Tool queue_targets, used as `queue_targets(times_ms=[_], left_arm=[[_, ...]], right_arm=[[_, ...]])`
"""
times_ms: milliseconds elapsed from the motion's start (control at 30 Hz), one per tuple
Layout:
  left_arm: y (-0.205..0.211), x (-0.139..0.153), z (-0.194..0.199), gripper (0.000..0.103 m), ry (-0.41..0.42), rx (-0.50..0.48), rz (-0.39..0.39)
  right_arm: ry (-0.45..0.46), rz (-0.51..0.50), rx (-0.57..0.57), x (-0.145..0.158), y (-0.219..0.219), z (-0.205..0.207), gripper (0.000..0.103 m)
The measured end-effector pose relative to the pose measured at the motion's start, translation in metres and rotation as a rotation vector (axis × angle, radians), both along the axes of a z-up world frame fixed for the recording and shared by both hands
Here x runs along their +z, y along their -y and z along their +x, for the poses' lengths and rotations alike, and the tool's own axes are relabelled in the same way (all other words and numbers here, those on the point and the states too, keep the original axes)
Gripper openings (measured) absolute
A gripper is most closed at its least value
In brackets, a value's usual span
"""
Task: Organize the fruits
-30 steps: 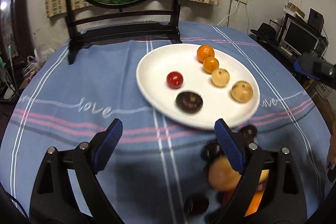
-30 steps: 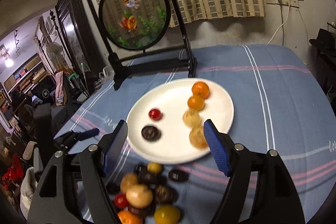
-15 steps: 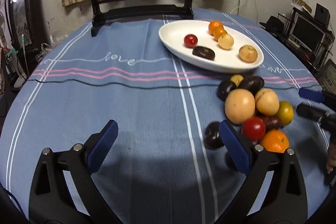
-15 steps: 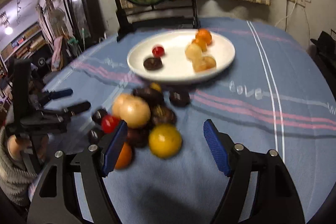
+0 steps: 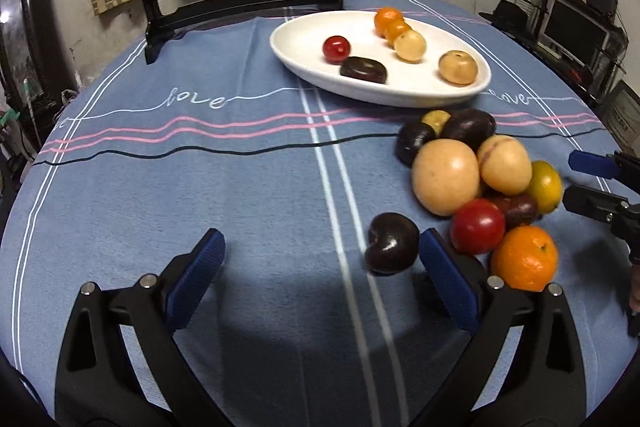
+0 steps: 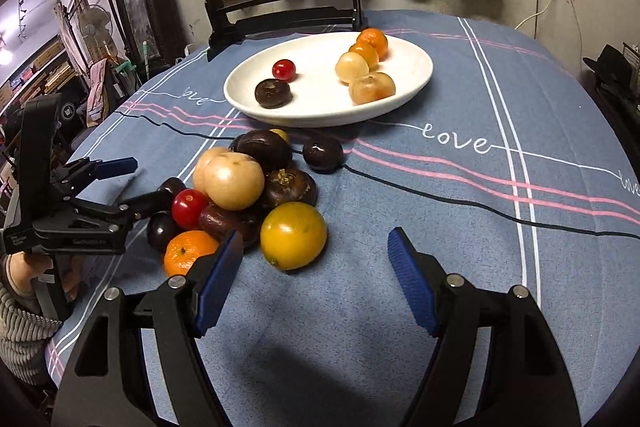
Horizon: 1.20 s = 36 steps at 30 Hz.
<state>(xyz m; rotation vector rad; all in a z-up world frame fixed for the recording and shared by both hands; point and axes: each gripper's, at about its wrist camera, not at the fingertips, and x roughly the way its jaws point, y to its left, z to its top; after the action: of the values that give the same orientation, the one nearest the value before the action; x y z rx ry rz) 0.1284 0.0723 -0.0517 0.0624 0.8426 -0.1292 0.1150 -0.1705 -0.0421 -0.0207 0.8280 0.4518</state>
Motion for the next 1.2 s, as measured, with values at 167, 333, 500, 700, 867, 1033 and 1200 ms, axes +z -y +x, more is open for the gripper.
queue_targets(times_ms=[167,333,500,700,867,1033,1200], left_arm=[[-0.028,0.009,-0.004,0.101,0.047,0.110,-0.010],[-0.005,0.010,-0.011,0.101,0.079,0.003,0.035],[0.010,0.002,-0.002,0.092,0.050,-0.059,0.064],[0.002,-0.003,0.009,0.076,-0.003,-0.074,-0.005],[-0.003,-0.010,0.019,0.070,-0.055,-0.071,-0.060],[-0.002,-0.010,0.019,0.051,-0.047,-0.081,-0.069],[-0.002,-0.007,0.017,0.046,-0.032,-0.074,-0.072]], right_arm=[[-0.004,0.016,-0.020,0.002,0.006,0.002,0.075],[0.002,0.024,-0.016,0.004,0.007,0.000,0.075],[-0.001,0.022,-0.009,0.003,0.005,-0.001,0.075],[-0.006,0.014,0.012,0.000,0.001,-0.001,0.075],[0.002,0.008,0.006,-0.002,0.002,0.000,0.075],[0.001,0.024,0.017,-0.002,0.002,0.000,0.067],[-0.002,0.003,0.045,-0.006,-0.005,-0.001,0.061]])
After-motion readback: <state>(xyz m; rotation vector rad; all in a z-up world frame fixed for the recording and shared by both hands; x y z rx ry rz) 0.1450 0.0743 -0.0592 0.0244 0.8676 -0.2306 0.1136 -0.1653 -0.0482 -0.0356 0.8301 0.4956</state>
